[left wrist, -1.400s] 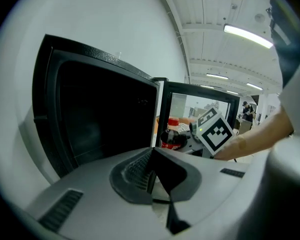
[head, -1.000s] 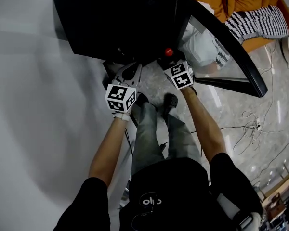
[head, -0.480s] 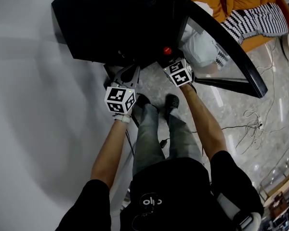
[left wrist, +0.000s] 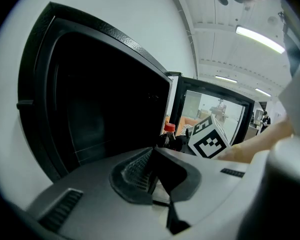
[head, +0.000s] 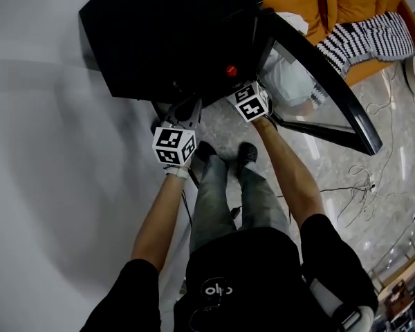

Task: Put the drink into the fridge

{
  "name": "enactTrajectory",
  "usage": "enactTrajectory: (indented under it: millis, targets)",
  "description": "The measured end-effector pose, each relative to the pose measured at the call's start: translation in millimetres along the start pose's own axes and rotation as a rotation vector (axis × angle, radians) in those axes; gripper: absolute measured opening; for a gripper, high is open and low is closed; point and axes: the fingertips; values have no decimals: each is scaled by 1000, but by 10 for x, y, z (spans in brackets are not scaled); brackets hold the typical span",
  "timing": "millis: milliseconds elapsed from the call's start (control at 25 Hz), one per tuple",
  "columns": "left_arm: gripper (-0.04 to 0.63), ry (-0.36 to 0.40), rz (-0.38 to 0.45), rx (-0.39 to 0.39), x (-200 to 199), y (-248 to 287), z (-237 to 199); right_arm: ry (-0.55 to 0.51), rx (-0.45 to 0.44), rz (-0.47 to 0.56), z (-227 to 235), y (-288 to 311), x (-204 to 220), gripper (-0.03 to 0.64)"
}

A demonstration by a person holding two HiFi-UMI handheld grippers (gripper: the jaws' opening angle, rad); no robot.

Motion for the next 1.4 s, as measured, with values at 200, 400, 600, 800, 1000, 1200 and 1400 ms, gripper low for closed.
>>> enactTrajectory:
  millis: [200,400,600,800,1000,1200,1400]
  targets:
    - [6,3,-1,3,-75,120,-100,-32,-2,13,88,218,-173,314]
    - [6,20,-8,10,-118,254,-242,-37,12,38,199,488,-317,314]
    - [6,46,1,16,-123,334,-365,-34,22,67,239,737,-401,314]
    - [6,64,17,18,-61,385,-447,-37,21,95,247,953,-437,314]
    - [6,70,47,5,-27,388,-528,-63,40,89,306,1169,-413,314]
    - [6,68,66,-16,33,328,-606,-74,54,96,287,1325,-406,314]
    - [6,67,82,-36,71,276,-673,-75,55,118,269,1443,-403,314]
Point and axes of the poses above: the fingertips, and each gripper's own axes: y forward along the fingers, z to its right, x out of its underside, and after that the axes turned 13 degrees about -y, right-handed
